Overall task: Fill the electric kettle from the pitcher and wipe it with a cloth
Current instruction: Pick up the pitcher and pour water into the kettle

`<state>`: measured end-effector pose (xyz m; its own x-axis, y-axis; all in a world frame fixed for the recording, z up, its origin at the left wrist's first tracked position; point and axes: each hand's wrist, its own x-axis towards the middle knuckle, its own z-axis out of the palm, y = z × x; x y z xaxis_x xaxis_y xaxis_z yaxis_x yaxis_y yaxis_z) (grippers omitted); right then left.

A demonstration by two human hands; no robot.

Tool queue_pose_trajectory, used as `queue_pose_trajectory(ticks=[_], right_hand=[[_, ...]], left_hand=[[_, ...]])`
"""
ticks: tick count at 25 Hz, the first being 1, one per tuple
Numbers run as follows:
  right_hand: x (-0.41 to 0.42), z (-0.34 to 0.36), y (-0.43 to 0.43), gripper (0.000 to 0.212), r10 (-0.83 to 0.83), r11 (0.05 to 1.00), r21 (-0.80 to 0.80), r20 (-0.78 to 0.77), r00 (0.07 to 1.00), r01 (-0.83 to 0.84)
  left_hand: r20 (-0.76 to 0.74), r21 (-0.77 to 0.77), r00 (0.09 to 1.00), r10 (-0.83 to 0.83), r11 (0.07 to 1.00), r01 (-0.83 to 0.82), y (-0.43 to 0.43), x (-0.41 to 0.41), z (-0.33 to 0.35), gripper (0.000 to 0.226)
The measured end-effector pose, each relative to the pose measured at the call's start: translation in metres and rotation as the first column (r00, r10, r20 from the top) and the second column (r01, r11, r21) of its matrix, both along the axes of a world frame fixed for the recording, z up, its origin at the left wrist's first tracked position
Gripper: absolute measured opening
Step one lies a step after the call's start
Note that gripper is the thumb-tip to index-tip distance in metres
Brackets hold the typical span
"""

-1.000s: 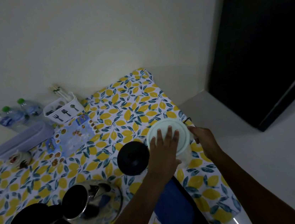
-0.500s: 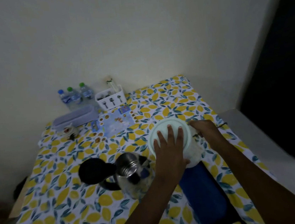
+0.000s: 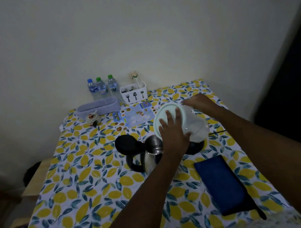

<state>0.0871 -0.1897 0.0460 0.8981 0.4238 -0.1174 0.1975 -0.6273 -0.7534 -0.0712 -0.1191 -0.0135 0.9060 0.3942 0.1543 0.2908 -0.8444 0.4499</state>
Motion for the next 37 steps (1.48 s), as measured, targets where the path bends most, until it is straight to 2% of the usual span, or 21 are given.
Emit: queue_pose_trajectory(ticks=[4,7,11,17,37], right_hand=[[-0.005,0.01,0.011,0.039,0.137,0.991,-0.015,0.073,0.988,-0.136],[-0.009,0.01,0.015,0.042,0.141,0.99,-0.04,0.101,0.985,-0.137],[-0.016,0.013,0.025,0.052,0.188,0.973,-0.164,0.163,0.969,-0.161],[-0.021,0.012,0.028,0.047,0.258,0.956,-0.189,0.182,0.949,-0.224],[-0.023,0.025,0.015,0.05,0.26,0.952,-0.216,0.204,0.944,-0.216]], left_hand=[[0.035,-0.08,0.999,0.033,0.996,-0.031,0.005,-0.003,0.0,0.095],[0.042,-0.11,0.998,0.038,0.993,-0.033,0.01,-0.005,-0.003,0.092],[0.051,-0.159,0.997,0.06,0.986,-0.051,0.01,-0.011,-0.006,0.092],[0.097,-0.159,0.992,0.078,0.985,-0.062,0.011,-0.02,-0.007,0.095],[0.214,-0.186,0.972,0.1,0.981,-0.06,-0.003,-0.02,-0.01,0.097]])
